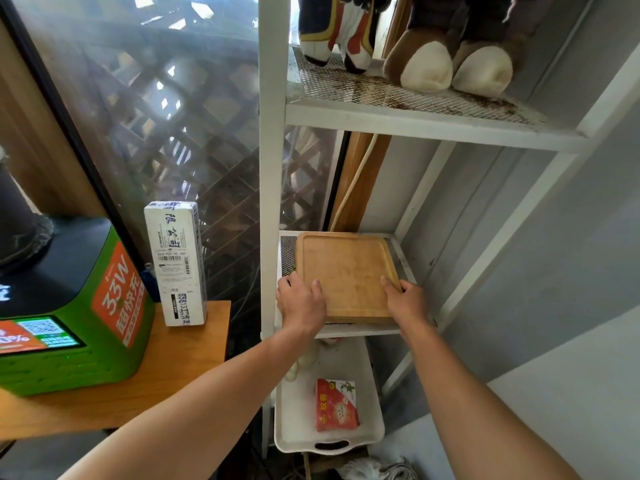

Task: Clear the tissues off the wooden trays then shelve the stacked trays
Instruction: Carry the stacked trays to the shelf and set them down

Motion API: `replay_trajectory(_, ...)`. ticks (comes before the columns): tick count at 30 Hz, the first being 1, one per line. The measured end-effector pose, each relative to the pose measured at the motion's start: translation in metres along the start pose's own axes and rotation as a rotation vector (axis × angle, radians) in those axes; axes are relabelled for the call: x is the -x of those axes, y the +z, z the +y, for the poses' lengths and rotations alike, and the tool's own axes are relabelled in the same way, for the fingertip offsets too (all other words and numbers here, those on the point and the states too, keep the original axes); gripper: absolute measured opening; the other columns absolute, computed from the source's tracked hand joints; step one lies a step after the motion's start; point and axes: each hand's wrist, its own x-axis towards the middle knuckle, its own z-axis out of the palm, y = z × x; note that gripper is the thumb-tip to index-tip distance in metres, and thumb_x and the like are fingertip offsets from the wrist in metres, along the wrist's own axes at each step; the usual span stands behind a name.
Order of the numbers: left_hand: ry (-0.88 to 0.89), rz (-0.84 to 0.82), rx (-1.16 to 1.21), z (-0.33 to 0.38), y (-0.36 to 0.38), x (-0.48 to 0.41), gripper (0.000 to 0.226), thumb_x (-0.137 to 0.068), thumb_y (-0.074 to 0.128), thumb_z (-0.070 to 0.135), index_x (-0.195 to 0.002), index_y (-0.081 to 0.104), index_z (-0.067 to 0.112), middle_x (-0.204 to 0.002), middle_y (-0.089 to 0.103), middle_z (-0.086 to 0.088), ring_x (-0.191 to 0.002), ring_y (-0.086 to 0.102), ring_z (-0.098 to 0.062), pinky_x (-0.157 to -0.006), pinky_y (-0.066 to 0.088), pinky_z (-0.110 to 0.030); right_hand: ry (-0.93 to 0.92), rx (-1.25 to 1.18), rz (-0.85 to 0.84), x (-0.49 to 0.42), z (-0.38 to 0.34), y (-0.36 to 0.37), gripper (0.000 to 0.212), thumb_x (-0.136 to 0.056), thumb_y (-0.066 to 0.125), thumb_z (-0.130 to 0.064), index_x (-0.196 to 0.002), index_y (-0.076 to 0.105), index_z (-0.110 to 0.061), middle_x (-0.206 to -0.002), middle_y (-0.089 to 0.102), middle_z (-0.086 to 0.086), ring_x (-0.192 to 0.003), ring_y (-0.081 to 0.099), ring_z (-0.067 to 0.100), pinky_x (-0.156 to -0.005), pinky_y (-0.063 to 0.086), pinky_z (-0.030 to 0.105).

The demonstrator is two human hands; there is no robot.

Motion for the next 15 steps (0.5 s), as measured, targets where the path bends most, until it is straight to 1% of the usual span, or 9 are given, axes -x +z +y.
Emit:
replay_trajectory(2,-0.007,0.006,0.014,0.000,0.001,0.001,0.038,-0.099,0.045,0.033,-0.127,0.044,0.007,-0.134,0.041,-0.013,-0.121,0.038,-0.026,-0.102,0.037,-0.039,0.001,-0.013,-0.010,0.000,0.001,-0.001,0.036,-0.094,0.056,-0.046,-0.111,0.065,-0.015,-0.098,0.062,0.001,-0.093,0.057,0.020,-0.077,0.048,0.034)
replay_trajectory(5,-0.007,0.015,0.031,0.000,0.003,0.002,0.036,-0.099,0.044,0.033,-0.125,0.044,0.008,-0.133,0.041,-0.012,-0.120,0.038,-0.025,-0.100,0.036,-0.037,0.003,-0.018,-0.036,-0.003,0.001,-0.002,0.038,-0.094,0.056,-0.046,-0.114,0.064,-0.014,-0.102,0.062,0.002,-0.095,0.056,0.021,-0.077,0.046,0.034)
replay_trajectory(9,-0.002,0.012,-0.005,0.001,0.002,0.001,0.037,-0.100,0.043,0.033,-0.126,0.044,0.007,-0.134,0.041,-0.014,-0.122,0.038,-0.027,-0.102,0.036,-0.039,0.007,0.013,-0.045,-0.006,-0.001,-0.003,0.041,-0.094,0.055,-0.047,-0.115,0.064,-0.012,-0.107,0.063,0.005,-0.098,0.058,0.023,-0.083,0.049,0.036)
replay_trajectory(13,-0.017,-0.025,-0.031,0.004,-0.001,0.002,0.042,-0.100,0.042,0.033,-0.129,0.041,0.003,-0.136,0.040,-0.017,-0.123,0.037,-0.029,-0.102,0.037,-0.042,-0.047,0.172,-0.031,0.002,-0.007,-0.001,0.045,-0.094,0.050,-0.051,-0.114,0.061,-0.011,-0.102,0.063,0.006,-0.092,0.060,0.023,-0.080,0.052,0.038)
replay_trajectory(15,-0.026,-0.071,-0.032,0.007,-0.004,0.004,0.053,-0.099,0.043,0.036,-0.138,0.032,0.002,-0.143,0.033,-0.019,-0.128,0.034,-0.033,-0.107,0.035,-0.046,-0.077,0.270,0.015,0.014,-0.012,-0.002,0.049,-0.093,0.050,-0.052,-0.119,0.056,-0.011,-0.109,0.061,0.008,-0.097,0.061,0.025,-0.084,0.054,0.041)
